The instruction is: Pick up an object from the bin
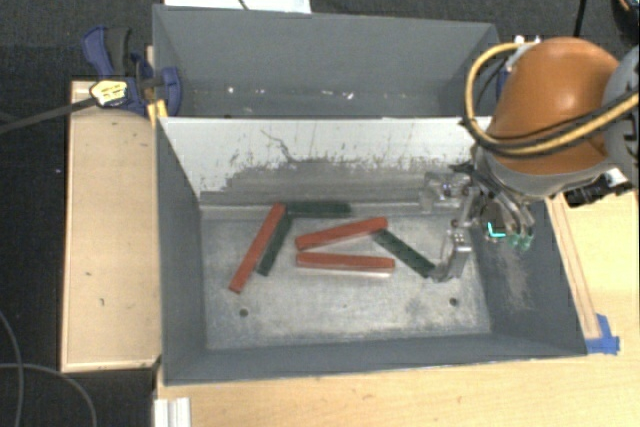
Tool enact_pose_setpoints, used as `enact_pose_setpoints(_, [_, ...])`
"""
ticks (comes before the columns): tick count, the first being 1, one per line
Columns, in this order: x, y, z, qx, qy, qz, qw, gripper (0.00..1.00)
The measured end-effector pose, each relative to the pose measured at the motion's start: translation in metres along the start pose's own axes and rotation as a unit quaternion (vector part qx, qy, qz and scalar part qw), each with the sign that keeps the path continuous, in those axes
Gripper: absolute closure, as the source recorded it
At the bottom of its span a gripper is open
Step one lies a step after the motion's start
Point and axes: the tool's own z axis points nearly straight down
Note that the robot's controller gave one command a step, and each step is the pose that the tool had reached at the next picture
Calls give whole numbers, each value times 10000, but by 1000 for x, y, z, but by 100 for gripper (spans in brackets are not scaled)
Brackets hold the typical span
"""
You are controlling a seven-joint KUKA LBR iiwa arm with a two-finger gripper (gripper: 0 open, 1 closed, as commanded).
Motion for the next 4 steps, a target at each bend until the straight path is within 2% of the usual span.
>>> enact_pose_setpoints(1, [-38, 35, 139, -4, -1, -791, 9969, 0])
enact_pose_setpoints(2, [-39, 35, 134, 1, -33, -784, 9969, 100])
enact_pose_setpoints(3, [-39, 35, 134, 1, -33, -785, 9969, 0])
enact_pose_setpoints(4, [-55, 80, 146, -8, -53, -930, 9957, 0])
